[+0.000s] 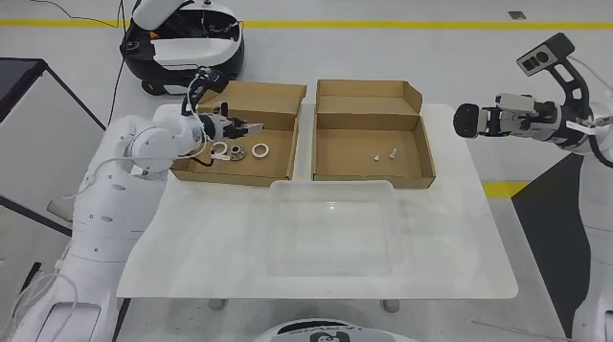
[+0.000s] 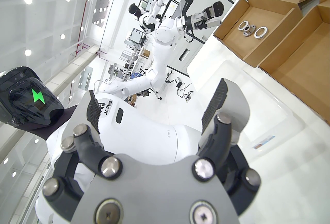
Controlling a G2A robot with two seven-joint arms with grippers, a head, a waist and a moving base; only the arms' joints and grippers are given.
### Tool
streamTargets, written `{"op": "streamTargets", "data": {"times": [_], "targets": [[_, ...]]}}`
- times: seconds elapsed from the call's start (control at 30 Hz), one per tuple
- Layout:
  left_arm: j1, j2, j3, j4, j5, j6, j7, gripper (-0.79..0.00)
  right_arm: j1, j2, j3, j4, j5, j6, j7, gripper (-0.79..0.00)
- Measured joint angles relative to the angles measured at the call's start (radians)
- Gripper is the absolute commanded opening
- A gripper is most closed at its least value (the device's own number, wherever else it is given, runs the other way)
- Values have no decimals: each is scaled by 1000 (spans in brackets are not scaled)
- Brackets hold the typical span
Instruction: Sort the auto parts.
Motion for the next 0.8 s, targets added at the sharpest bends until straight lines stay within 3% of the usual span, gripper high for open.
{"op": "streamTargets", "data": {"times": [0.43, 0.67, 0.8], "targets": [[122, 36, -170, -154, -337, -229, -48, 0, 0, 0, 0, 0, 0, 0, 0, 0], [160, 53, -249, -210, -501, -285, -74, 0, 0, 0, 0, 0, 0, 0, 0, -1], [161, 54, -254, -210, -514, -287, -76, 0, 0, 0, 0, 0, 0, 0, 0, -1]]}}
